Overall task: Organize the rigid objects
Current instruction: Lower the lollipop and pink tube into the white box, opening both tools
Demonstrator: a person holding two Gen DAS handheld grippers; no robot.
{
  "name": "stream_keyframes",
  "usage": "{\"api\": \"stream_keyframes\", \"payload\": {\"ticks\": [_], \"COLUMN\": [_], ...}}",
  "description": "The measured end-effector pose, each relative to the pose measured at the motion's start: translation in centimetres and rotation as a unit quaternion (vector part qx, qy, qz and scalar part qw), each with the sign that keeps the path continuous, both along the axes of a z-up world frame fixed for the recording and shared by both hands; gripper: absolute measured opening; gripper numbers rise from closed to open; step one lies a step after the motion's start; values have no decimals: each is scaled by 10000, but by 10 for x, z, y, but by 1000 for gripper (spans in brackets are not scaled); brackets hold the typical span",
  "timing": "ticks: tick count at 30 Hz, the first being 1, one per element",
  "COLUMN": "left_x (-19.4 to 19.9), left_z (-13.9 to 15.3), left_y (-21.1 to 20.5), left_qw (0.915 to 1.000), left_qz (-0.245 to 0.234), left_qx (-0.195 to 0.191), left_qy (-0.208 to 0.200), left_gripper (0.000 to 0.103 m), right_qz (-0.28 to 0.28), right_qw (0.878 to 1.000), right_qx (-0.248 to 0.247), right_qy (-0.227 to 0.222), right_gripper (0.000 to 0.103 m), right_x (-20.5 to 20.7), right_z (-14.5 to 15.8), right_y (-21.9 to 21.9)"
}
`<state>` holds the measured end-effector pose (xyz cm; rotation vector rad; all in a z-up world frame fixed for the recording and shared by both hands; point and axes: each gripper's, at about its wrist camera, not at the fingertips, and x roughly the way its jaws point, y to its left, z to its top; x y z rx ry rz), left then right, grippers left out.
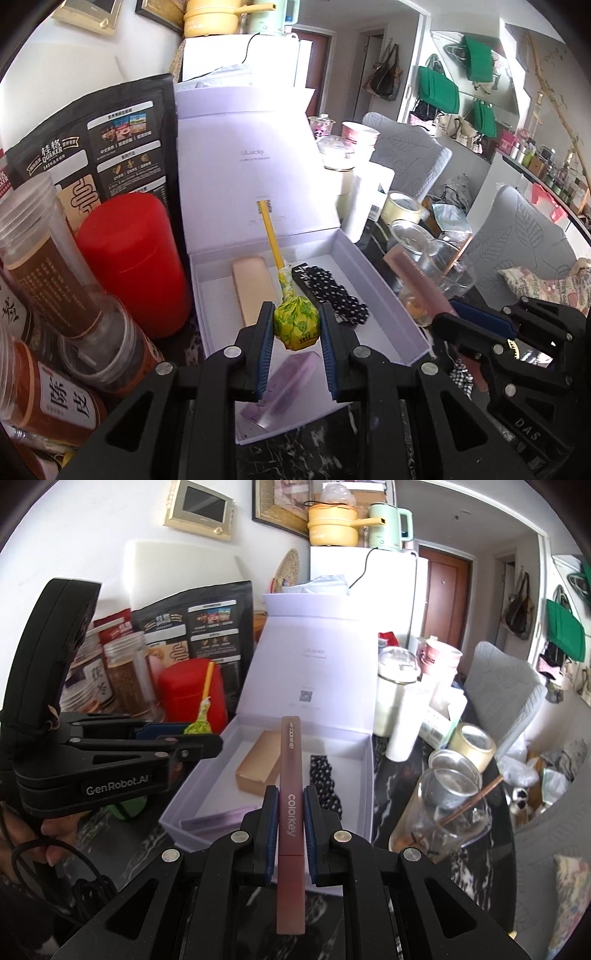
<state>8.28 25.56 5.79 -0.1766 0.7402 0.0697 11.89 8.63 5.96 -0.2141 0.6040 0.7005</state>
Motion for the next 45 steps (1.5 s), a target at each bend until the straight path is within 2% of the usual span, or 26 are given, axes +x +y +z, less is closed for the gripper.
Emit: {"api": "stream_keyframes", "payload": {"ticks": [15, 22, 30, 36, 39, 45], "left_x": [48, 73, 99, 109, 114, 115], "left_z": [-24, -36, -59, -80, -88, -90], "left_y": [19, 27, 38, 38, 40, 39], "left_qw": [9998, 9993, 9973, 9949, 9938, 9946], "left_qz": [36, 123, 197, 108, 97, 22], "left_qx": [-44, 34, -59, -4, -145, -45], "left_qy": [196, 364, 709, 999, 1100, 1040], "left_gripper": [24, 24, 24, 24, 24, 24], "right_qz": [-50, -88, -176, -215, -214, -67], "right_qw": [9997, 9994, 9988, 9977, 9963, 9954], "right_qx": [-109, -163, -202, -239, -293, -340], "right_qy": [209, 292, 406, 595, 774, 898], "right_gripper": [13, 13, 13, 13, 13, 13], "right_x": [48, 74, 99, 109, 114, 114], "right_z": [-19, -28, -38, -50, -62, -72], "right_y": [23, 32, 41, 45, 45, 52]}}
